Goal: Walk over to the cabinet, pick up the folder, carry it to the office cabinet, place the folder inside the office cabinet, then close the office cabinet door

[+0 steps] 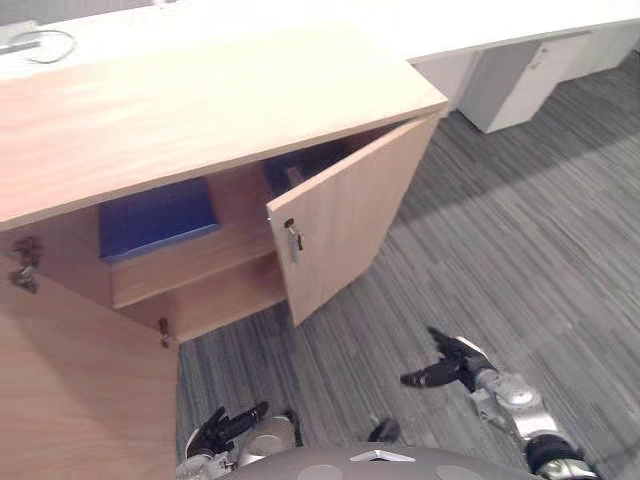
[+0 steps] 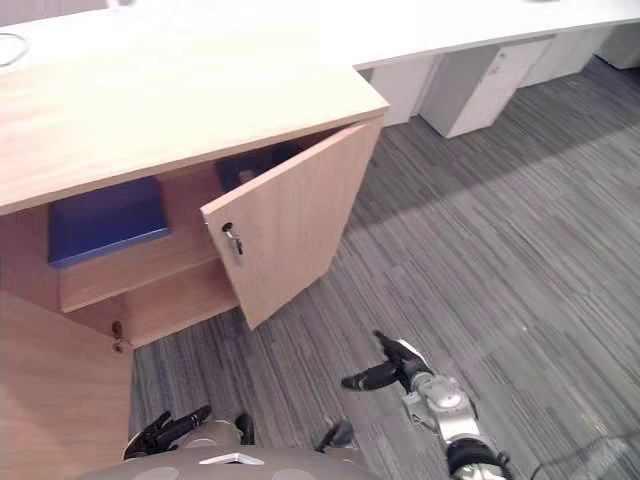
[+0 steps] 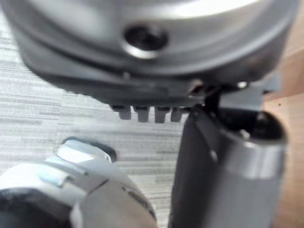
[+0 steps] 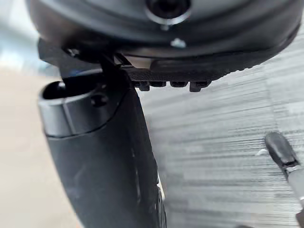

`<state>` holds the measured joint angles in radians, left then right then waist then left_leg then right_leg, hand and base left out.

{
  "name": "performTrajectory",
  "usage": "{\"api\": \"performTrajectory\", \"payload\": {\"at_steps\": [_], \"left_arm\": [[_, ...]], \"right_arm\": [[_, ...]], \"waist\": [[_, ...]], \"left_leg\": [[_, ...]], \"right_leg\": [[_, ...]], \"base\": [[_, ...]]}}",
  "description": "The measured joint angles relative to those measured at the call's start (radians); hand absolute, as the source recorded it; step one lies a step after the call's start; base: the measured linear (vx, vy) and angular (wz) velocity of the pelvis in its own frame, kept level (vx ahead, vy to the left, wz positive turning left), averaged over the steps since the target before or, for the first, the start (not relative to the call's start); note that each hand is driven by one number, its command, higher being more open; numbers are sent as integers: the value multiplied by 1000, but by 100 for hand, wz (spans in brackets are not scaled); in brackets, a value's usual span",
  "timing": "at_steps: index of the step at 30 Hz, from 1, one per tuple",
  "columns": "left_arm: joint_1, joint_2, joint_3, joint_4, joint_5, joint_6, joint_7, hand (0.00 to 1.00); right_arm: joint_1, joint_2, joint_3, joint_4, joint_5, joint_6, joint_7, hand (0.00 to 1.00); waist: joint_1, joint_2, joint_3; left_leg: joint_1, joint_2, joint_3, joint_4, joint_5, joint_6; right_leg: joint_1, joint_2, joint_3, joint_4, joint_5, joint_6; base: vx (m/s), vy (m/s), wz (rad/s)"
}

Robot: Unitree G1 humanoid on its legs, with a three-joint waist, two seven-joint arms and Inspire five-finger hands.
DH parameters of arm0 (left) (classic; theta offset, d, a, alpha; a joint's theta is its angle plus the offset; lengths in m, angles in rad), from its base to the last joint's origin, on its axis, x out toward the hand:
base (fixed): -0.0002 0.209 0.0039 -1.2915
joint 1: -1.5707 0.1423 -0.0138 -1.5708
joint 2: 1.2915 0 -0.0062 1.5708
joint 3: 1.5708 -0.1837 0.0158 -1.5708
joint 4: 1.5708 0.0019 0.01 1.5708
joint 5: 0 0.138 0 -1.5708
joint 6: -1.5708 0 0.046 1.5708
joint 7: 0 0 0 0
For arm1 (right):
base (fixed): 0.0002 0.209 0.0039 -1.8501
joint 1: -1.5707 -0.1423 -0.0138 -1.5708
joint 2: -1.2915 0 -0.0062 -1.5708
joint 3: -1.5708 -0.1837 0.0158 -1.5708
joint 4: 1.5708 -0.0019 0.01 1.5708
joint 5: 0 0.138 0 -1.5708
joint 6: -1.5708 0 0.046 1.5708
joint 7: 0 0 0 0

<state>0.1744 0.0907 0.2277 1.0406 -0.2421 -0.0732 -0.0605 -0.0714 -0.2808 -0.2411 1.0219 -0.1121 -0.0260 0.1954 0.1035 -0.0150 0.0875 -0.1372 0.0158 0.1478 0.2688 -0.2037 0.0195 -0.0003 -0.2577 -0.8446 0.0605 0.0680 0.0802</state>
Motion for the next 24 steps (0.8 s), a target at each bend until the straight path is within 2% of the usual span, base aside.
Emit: {"api": "performTrajectory", "payload": {"at_steps": [1,2,3,4,6,7,8,9,12,13,14,15,16,18,20,22,24], "left_arm": [[-1,0,-1,-2,0,3,3,100],[0,4,-2,-7,0,5,8,100],[0,6,-2,-9,0,10,11,100],[0,6,-2,-11,0,12,13,100],[3,11,-6,-26,0,13,15,100],[-2,30,-24,-37,0,12,20,100],[-9,37,-26,-40,0,11,22,100],[-26,49,-25,-41,1,8,30,100],[-50,53,-24,-37,7,1,43,100],[-57,51,-23,-36,9,-1,44,100],[-65,49,-13,-36,11,-13,44,100],[-70,50,0,-29,20,-15,44,100],[-71,29,26,-11,20,-14,45,100],[-71,-11,54,31,33,-6,43,100],[-59,-23,92,43,56,1,38,100],[-51,-20,106,46,57,2,48,100],[-53,-11,105,43,56,-2,50,100]], "right_arm": [[-1,11,-37,40,2,7,-32,100],[0,29,-80,102,5,24,-79,100],[5,43,-105,145,21,40,-113,100],[13,50,-116,158,30,47,-128,100],[34,73,-136,176,61,66,-156,100],[47,99,-143,179,73,69,-164,100],[45,108,-143,179,83,69,-163,100],[41,123,-143,175,93,67,-166,100],[54,151,-150,132,119,55,-177,100],[62,161,-160,120,119,51,-177,100],[73,183,-166,104,119,44,-178,100],[83,201,-175,98,117,40,-175,100],[88,216,-187,99,117,39,-174,100],[99,233,-195,99,114,40,-171,100],[106,243,-200,98,105,42,-164,100],[117,249,-199,101,78,40,-159,100],[138,255,-195,105,78,39,-158,100]], "waist": [[1,4,-2],[5,2,-1],[2,4,0],[1,6,1],[1,11,8],[-5,29,14],[-5,32,17],[-10,42,28],[-28,33,33],[-30,22,32],[-33,0,37],[-36,-19,43],[-33,-22,43],[-37,-6,35],[-44,-6,30],[-49,-20,14],[-51,-50,-6]], "left_leg": [[1,-10,-19,0,5,7],[5,-33,-51,0,9,10],[5,-56,-92,2,12,13],[7,-66,-114,4,14,13],[34,-93,-189,1,18,14],[51,-85,-253,2,18,15],[56,-79,-279,1,19,15],[65,-78,-340,0,21,11],[79,-97,-449,7,19,-8],[79,-103,-472,9,17,-15],[76,-124,-512,21,8,-36],[70,-139,-541,34,-5,-52],[69,-126,-567,37,-18,-65],[69,-92,-573,24,-18,-66],[71,-68,-579,4,-13,-75],[67,-57,-601,-15,0,-91],[48,-58,-626,-17,15,-108]], "right_leg": [[0,-23,-16,44,-21,8],[0,-68,-35,131,-57,15],[0,-112,-30,209,-78,5],[0,-132,-25,247,-82,-2],[-17,-200,56,416,-74,-29],[-67,-163,227,469,-165,-20],[-75,-127,293,452,-195,-10],[-93,-48,435,405,-232,-5],[-103,39,620,316,-242,-4],[-103,48,651,295,-240,-2],[-98,53,700,250,-217,10],[-79,50,718,238,-231,42],[-62,59,711,223,-255,43],[-46,86,670,199,-257,39],[-27,104,642,176,-253,33],[-2,118,610,137,-243,22],[24,128,568,90,-229,17]], "base": [[166,294,104],[169,216,108],[178,204,111],[187,177,122],[204,86,116],[195,-20,112],[185,-72,147],[104,-111,125],[81,-148,113],[83,-224,125],[57,-273,110],[77,-321,112],[54,-308,74],[41,-213,42],[43,-133,36],[61,-77,43],[65,-36,55]]}}
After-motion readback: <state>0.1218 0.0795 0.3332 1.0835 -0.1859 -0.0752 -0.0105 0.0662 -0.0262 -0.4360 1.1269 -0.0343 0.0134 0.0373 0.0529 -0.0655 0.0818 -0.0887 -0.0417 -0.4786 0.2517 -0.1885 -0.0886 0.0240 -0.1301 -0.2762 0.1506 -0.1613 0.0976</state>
